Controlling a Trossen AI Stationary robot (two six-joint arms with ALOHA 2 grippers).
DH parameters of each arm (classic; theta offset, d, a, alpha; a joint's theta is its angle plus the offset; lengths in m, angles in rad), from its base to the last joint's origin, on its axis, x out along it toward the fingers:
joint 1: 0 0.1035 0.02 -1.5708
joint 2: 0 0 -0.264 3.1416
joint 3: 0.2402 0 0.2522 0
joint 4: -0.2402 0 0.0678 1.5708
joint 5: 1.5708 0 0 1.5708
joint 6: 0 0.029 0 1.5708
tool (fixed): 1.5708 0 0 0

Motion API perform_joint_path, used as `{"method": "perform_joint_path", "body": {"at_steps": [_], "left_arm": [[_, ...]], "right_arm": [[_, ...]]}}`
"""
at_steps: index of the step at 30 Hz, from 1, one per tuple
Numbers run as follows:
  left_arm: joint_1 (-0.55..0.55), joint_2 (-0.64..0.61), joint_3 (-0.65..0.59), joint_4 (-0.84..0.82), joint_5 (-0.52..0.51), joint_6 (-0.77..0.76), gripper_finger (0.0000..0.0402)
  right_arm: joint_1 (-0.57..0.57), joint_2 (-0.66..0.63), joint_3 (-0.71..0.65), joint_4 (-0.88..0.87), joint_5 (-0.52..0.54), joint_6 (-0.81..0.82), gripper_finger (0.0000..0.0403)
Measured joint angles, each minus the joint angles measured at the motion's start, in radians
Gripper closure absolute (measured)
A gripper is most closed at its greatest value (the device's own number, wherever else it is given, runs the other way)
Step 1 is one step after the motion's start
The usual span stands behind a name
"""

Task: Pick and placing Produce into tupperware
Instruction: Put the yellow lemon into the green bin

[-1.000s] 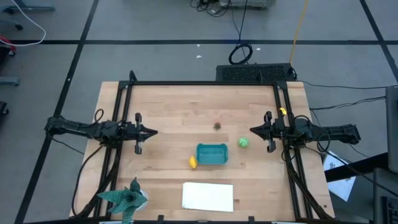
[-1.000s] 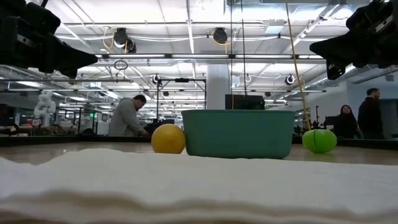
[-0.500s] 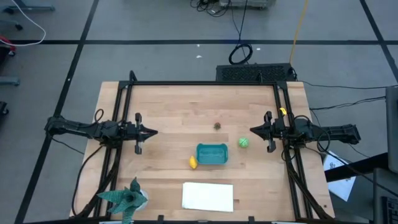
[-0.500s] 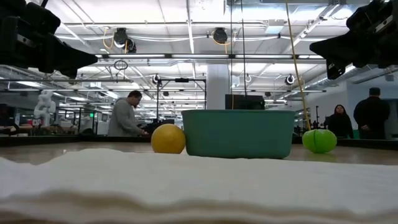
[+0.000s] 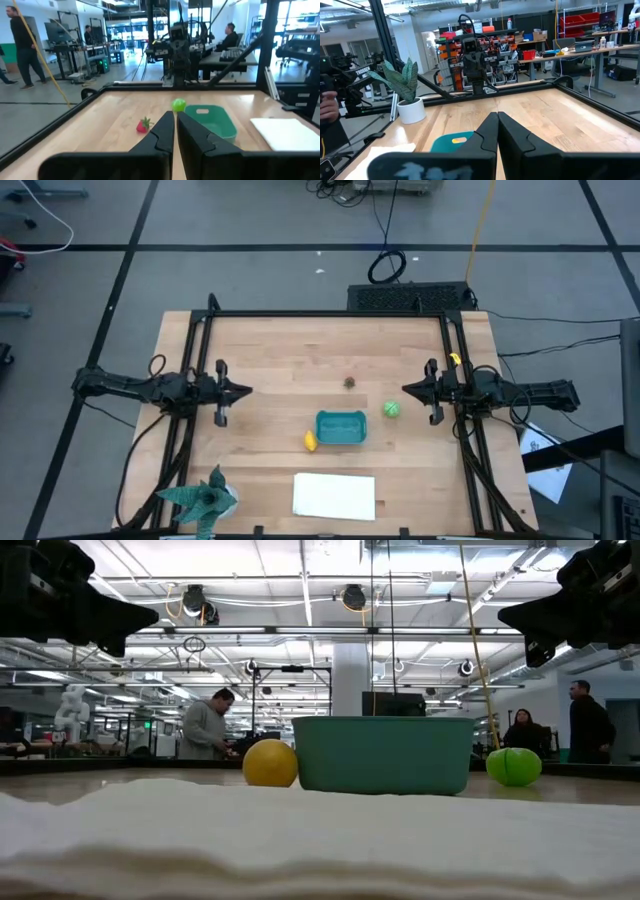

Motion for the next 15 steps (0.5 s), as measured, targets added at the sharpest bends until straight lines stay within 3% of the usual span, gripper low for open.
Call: {"method": "perform_joint_path", "body": {"at_steps": [15], "left_arm": [[0.0,0.0,0.0,0.008,0.0,-0.002,0.0376]], "right_arm": [[0.0,0.0,0.0,-0.002,0.0,0.009,0.0403]]}}
